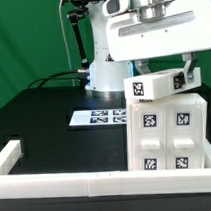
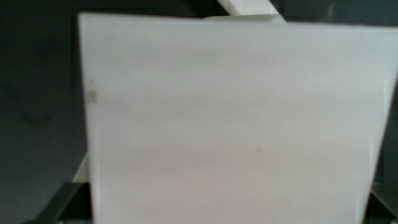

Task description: Assemble cabinet

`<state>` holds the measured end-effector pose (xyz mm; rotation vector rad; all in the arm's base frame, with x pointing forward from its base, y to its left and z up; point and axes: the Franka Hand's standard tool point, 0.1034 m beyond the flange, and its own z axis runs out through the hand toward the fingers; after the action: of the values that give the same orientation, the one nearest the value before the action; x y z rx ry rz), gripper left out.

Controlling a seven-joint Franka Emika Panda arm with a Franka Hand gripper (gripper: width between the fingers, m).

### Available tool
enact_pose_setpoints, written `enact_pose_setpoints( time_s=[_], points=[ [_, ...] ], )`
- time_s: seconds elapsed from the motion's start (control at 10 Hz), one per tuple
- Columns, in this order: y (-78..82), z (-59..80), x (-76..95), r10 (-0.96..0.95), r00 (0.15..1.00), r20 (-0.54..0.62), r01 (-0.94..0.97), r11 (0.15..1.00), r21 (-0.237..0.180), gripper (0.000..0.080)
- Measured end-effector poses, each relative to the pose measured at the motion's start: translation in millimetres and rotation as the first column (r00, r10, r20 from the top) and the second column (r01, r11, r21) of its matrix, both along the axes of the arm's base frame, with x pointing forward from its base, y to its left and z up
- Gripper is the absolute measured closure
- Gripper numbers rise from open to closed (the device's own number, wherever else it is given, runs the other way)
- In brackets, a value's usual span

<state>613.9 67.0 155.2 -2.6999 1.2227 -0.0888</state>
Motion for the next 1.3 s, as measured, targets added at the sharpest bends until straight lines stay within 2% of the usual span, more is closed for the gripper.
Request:
enact_pose_setpoints(
  time_s=[0.4,0.6,0.7,0.8,1.1,1.3],
  points=[
    [5.4,-0.2,0.3,-0.263,0.964,-0.025,0.265,0.962,0.061,0.0239],
    [10.7,-0.2,1.3,-0.450,0.891,-0.058,0.453,0.885,0.106,0.0239],
    [12.6,-0.1,1.3,-0.494,0.866,-0.074,0.500,0.858,0.118,0.0239],
    [14.3,0.2,1.4,-0.580,0.807,-0.106,0.590,0.797,0.130,0.0239],
    [13.5,-0.2,2.2,-0.720,0.672,-0.173,0.741,0.656,0.145,0.0239],
    [13.9,-0.1,2.6,-0.743,0.643,-0.185,0.766,0.626,0.148,0.0238]
  ],
)
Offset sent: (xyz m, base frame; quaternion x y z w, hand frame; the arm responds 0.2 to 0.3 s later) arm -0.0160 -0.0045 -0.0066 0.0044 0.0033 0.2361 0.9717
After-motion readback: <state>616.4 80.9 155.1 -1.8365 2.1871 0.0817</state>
